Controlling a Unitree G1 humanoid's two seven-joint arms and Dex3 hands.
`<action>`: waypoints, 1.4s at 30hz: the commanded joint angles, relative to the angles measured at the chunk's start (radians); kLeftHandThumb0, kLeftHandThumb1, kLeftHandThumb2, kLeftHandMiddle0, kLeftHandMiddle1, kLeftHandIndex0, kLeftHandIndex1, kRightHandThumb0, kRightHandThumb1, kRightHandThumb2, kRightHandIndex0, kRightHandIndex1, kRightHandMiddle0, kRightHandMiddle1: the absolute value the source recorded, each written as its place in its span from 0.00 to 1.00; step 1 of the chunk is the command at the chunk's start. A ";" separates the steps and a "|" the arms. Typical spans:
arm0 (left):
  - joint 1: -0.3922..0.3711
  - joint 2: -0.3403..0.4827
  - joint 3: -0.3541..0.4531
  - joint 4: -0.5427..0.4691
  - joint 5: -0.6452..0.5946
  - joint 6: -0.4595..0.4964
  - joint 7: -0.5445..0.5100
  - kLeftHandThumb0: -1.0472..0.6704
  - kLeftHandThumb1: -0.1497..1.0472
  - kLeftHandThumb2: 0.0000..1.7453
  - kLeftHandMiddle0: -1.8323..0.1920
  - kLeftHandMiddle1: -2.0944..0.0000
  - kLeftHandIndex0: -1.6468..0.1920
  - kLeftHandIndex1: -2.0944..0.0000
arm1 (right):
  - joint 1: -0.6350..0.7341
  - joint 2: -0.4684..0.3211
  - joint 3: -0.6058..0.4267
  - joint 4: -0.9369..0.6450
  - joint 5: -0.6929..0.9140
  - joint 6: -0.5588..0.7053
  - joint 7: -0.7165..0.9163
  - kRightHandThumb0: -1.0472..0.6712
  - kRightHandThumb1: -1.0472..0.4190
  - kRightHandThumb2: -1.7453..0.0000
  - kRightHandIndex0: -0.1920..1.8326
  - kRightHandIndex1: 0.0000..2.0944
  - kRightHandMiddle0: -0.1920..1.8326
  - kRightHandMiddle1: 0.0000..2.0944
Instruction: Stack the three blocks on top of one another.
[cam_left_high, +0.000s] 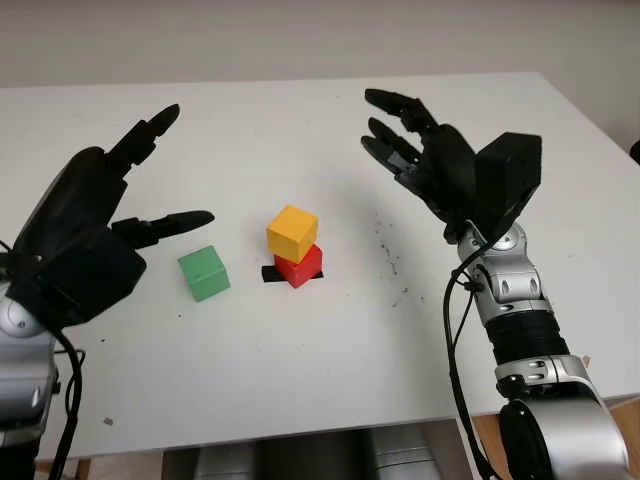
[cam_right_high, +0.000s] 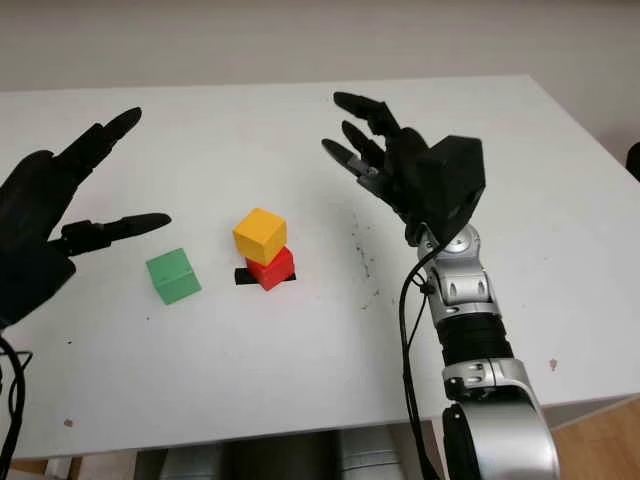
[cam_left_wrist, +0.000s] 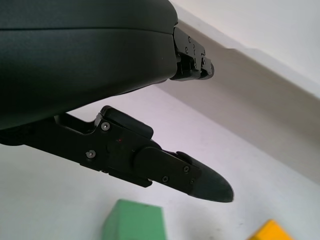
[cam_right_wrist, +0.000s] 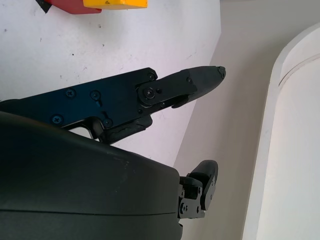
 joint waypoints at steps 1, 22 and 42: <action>0.048 -0.018 -0.020 -0.049 0.044 0.032 0.015 0.10 0.99 0.04 0.86 0.98 0.83 0.97 | -0.019 -0.011 -0.009 0.005 0.002 -0.017 0.003 0.23 0.00 0.95 0.19 0.02 0.08 0.33; 0.041 -0.081 -0.238 0.011 0.266 0.153 -0.012 0.05 0.93 0.02 0.95 0.98 0.92 0.98 | -0.016 -0.024 -0.026 0.001 0.014 0.004 0.007 0.25 0.00 0.96 0.19 0.03 0.09 0.31; 0.011 -0.128 -0.368 0.123 0.572 0.252 0.088 0.25 0.89 0.04 0.93 0.96 0.76 0.92 | -0.015 -0.025 -0.041 0.005 0.026 0.014 0.027 0.27 0.00 0.95 0.18 0.02 0.10 0.26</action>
